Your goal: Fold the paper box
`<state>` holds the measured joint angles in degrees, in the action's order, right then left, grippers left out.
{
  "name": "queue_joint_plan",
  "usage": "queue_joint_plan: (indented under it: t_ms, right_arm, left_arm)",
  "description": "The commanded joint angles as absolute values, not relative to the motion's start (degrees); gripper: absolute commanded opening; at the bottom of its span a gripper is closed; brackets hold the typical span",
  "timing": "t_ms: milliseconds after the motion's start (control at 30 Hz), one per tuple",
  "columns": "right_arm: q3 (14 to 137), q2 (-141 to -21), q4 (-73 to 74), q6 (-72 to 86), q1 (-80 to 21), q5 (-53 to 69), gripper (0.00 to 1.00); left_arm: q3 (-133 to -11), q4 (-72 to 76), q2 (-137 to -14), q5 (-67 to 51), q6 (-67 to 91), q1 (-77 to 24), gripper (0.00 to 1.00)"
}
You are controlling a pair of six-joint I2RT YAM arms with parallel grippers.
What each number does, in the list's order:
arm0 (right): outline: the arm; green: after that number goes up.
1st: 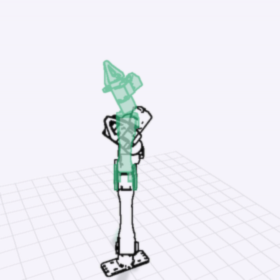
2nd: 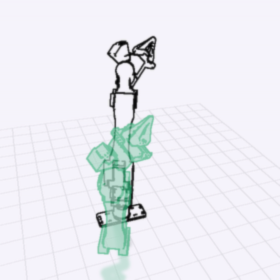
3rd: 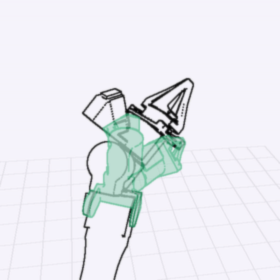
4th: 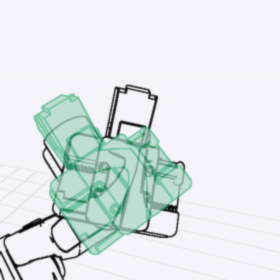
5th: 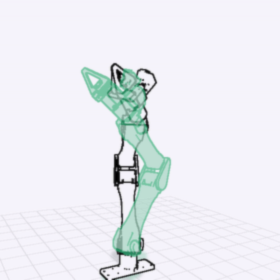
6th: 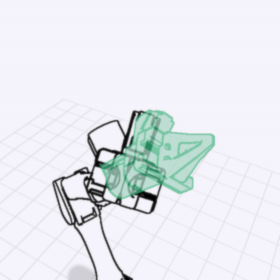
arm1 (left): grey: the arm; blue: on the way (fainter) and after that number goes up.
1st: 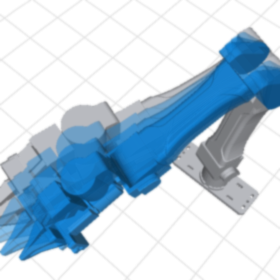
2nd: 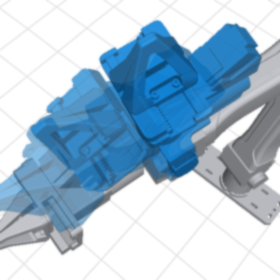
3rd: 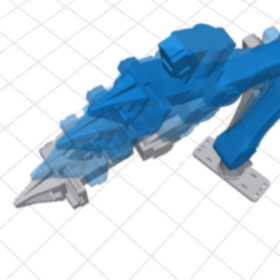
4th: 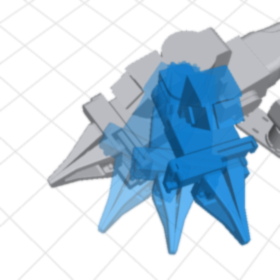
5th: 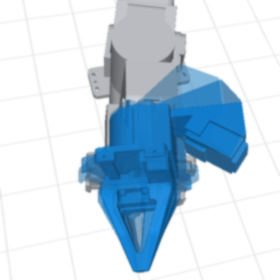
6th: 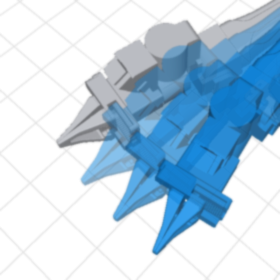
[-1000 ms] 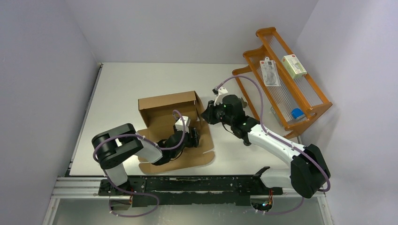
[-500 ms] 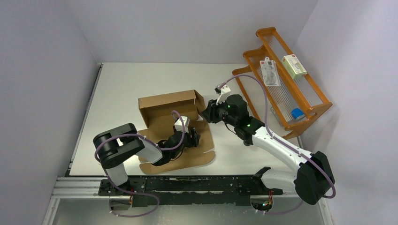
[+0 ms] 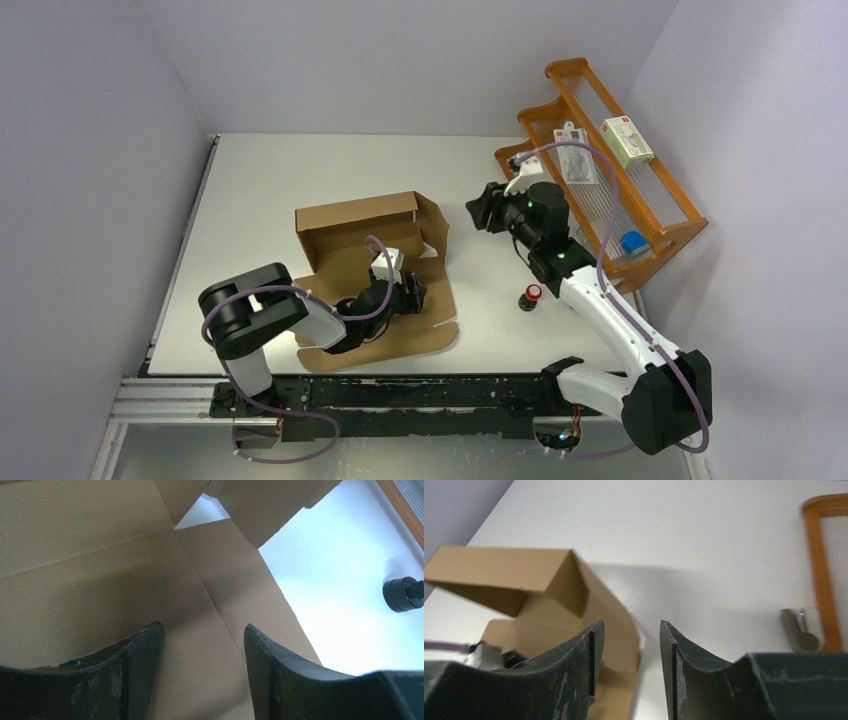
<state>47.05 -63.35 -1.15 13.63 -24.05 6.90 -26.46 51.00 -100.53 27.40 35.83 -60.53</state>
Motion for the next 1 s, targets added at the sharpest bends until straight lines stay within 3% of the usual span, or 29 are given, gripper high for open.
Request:
queue_joint_plan:
  t_ms: [0,367,967]
  right_arm:
    - [48.09,-65.57,-4.76,11.52,-19.03,8.70,0.49]
    - [44.77,-77.55,-13.70,5.39,-18.86,22.26,0.60]
    - [38.95,-86.78,-29.74,-1.05,-25.53,30.78,0.86]
  left_arm:
    - [-24.72,46.39,-102.86,25.85,36.91,-61.00,0.66]
    - [-25.04,46.41,-103.00,25.09,36.26,-61.00,0.65]
    - [-23.93,49.20,-103.00,22.43,35.53,-61.04,0.64]
